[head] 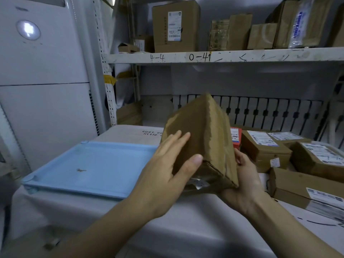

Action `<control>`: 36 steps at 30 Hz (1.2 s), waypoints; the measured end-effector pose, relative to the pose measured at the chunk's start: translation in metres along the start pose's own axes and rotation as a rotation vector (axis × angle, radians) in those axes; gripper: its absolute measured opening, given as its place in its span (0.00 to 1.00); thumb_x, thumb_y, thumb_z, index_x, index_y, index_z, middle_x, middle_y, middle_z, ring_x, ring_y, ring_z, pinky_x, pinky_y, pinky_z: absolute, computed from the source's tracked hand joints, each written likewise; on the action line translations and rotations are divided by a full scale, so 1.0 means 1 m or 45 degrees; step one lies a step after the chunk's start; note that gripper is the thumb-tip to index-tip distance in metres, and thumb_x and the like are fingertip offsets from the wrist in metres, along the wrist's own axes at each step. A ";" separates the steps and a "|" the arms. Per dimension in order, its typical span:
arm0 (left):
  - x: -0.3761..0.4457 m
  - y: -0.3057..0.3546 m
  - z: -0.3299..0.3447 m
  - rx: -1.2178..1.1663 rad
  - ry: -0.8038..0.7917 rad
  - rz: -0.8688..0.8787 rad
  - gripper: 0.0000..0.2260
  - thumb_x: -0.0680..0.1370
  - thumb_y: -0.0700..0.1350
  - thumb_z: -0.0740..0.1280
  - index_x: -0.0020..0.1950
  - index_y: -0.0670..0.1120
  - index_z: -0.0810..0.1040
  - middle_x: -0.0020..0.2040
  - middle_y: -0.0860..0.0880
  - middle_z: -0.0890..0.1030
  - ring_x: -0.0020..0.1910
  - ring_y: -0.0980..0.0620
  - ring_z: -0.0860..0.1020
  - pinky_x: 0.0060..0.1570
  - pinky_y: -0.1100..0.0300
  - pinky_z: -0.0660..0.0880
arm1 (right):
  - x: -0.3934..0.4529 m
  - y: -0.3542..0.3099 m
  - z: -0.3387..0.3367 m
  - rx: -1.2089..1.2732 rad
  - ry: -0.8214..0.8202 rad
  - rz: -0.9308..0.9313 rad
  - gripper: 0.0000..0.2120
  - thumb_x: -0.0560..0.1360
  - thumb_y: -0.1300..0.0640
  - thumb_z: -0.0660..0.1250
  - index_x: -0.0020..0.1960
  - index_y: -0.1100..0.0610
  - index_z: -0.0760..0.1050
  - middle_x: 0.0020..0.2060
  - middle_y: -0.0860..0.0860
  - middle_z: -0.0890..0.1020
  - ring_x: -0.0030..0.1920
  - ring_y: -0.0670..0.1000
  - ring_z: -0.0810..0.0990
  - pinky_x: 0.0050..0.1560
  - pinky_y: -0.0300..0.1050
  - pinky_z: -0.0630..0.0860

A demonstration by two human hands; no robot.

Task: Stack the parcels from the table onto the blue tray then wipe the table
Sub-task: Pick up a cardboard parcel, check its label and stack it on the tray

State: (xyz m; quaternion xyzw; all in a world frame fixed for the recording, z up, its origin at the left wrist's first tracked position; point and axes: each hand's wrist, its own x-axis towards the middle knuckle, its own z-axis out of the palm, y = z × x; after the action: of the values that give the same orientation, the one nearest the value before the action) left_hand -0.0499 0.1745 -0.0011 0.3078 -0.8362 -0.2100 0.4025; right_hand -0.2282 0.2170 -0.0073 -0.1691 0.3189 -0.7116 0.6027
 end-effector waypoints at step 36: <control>-0.009 -0.181 -0.147 -2.068 1.154 -1.203 0.26 0.80 0.64 0.57 0.67 0.47 0.77 0.62 0.40 0.81 0.61 0.37 0.78 0.62 0.38 0.72 | 0.147 0.167 0.197 -0.753 -0.234 0.349 0.10 0.73 0.45 0.70 0.49 0.50 0.80 0.39 0.52 0.82 0.40 0.54 0.80 0.46 0.51 0.81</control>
State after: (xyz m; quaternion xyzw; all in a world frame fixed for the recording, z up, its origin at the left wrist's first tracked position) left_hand 0.1350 0.0342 -0.0279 0.2903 -0.0084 -0.7100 0.6415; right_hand -0.0120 0.0140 0.0074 -0.3557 0.4756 -0.4825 0.6438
